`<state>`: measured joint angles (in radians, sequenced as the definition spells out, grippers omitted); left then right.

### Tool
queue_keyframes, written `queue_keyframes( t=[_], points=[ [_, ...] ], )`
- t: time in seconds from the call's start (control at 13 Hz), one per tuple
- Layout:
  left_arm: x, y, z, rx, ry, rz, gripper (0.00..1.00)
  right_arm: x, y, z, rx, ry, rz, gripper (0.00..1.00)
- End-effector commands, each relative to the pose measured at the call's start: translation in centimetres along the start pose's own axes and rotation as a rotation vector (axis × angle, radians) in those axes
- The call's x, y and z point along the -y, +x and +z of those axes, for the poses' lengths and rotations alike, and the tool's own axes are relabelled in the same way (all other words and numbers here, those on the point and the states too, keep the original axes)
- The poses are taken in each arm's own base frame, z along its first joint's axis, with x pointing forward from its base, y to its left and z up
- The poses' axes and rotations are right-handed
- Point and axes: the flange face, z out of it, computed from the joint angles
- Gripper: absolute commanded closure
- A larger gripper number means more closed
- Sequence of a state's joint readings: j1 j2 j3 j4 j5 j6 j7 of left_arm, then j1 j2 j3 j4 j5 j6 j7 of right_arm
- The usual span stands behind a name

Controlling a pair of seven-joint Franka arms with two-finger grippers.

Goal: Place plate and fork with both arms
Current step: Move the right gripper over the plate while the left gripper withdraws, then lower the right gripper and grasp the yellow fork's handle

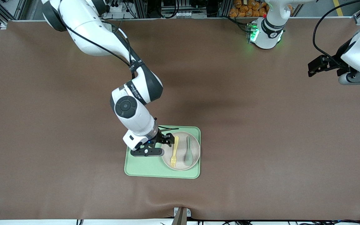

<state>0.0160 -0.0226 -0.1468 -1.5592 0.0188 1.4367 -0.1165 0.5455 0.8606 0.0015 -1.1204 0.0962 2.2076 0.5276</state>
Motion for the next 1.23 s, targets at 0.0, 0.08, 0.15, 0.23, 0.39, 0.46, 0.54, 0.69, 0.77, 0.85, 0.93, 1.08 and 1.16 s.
queue_keyframes(
  t=[0.0, 0.08, 0.15, 0.23, 0.39, 0.46, 0.54, 0.69, 0.77, 0.85, 0.93, 1.08, 1.16],
  points=[
    [-0.9, -1.2, -1.2, -0.004, 0.019, 0.038, 0.0, 1.8, -0.6, 2.4, -0.015, -0.045, 0.018, 0.1],
    [-0.5, -1.2, -2.4, -0.03, 0.019, 0.029, 0.0, 2.2, -1.2, 3.8, -0.01, -0.057, 0.017, 0.11],
    [-0.6, -1.5, -1.9, -0.002, 0.023, 0.012, 0.0, 2.8, -1.5, 4.7, -0.015, -0.062, 0.029, 0.17],
    [-0.6, -1.3, -1.3, 0.029, 0.03, 0.005, 0.0, 3.4, -2.1, 5.7, -0.015, -0.073, 0.033, 0.24],
    [0.0, -1.2, -1.2, 0.032, 0.016, 0.007, 0.0, 3.3, -2.3, 6.2, -0.016, -0.088, 0.033, 0.27],
    [0.0, -1.1, -1.2, 0.03, 0.017, 0.009, 0.0, 3.7, -2.8, 6.9, -0.013, -0.091, 0.024, 0.31],
    [-0.3, -1.1, -1.3, 0.024, 0.015, 0.013, 0.0, 3.8, -3.1, 7.9, -0.01, -0.097, 0.03, 0.31],
    [-0.5, -0.5, -1.5, -0.021, 0.01, 0.017, 0.0, 4.1, -3.1, 8.7, -0.02, -0.091, 0.039, 0.31],
    [-0.4, -0.3, -1.8, -0.04, 0.01, 0.015, 0.0, 4.2, -3.1, 8.9, -0.022, -0.089, 0.038, 0.31],
    [-0.3, -0.2, -1.7, -0.045, 0.01, 0.012, 0.0, 4.2, -3.0, 8.9, -0.029, -0.083, 0.037, 0.32],
    [0.0, 0.3, -1.6, -0.053, 0.004, 0.007, 0.0, 4.2, -3.0, 9.2, -0.034, -0.081, 0.042, 0.35],
    [-0.2, 0.4, -1.7, -0.066, 0.004, 0.01, 0.0, 4.4, -3.3, 9.8, -0.037, -0.077, 0.05, 0.36],
    [-0.2, 0.5, -1.8, -0.07, 0.002, 0.01, 0.0, 4.3, -3.4, 10.4, -0.043, -0.074, 0.05, 0.37]
  ],
)
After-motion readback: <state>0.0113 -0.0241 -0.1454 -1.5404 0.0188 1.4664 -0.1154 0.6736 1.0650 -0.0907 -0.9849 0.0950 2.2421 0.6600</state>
